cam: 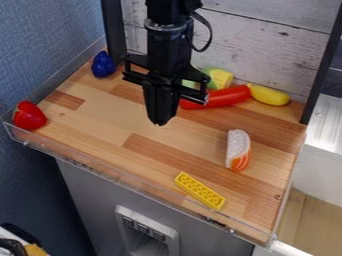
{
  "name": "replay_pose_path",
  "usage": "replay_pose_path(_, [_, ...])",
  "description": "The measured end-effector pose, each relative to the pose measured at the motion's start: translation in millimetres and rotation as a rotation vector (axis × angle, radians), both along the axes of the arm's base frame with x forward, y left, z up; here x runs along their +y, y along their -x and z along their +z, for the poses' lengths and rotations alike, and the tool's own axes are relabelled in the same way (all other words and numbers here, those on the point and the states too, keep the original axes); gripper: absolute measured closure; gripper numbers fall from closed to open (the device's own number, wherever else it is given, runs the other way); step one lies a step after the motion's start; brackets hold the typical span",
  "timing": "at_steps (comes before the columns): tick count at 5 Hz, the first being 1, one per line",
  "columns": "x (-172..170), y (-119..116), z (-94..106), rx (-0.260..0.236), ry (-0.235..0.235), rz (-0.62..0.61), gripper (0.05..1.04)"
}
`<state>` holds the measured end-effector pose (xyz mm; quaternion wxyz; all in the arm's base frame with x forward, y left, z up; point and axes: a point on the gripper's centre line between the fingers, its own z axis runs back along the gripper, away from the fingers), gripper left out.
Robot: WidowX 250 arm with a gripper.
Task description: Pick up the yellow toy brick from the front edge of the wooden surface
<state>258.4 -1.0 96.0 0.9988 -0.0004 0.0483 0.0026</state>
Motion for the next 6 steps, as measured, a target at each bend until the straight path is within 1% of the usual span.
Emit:
replay_pose_path(1, [-11,1,-2.1,0.001,-0.004,0.123,1.021])
replay_pose_path(2, [-25,4,-4.0,0.009,-0.017,0.310,0.997])
replay_pose_path(3, [-37,4,-4.1,0.002,-0.029,0.527,0.840])
replay_pose_path(4, [-49,1,-4.8,-0.017,-0.029,0.758,0.580])
replay_pose_path(5, [-56,0,-9.0,-0.025,-0.035,0.959,0.277])
replay_pose_path(6, [-58,3,-17.6,-0.027,-0.037,1.029,0.085])
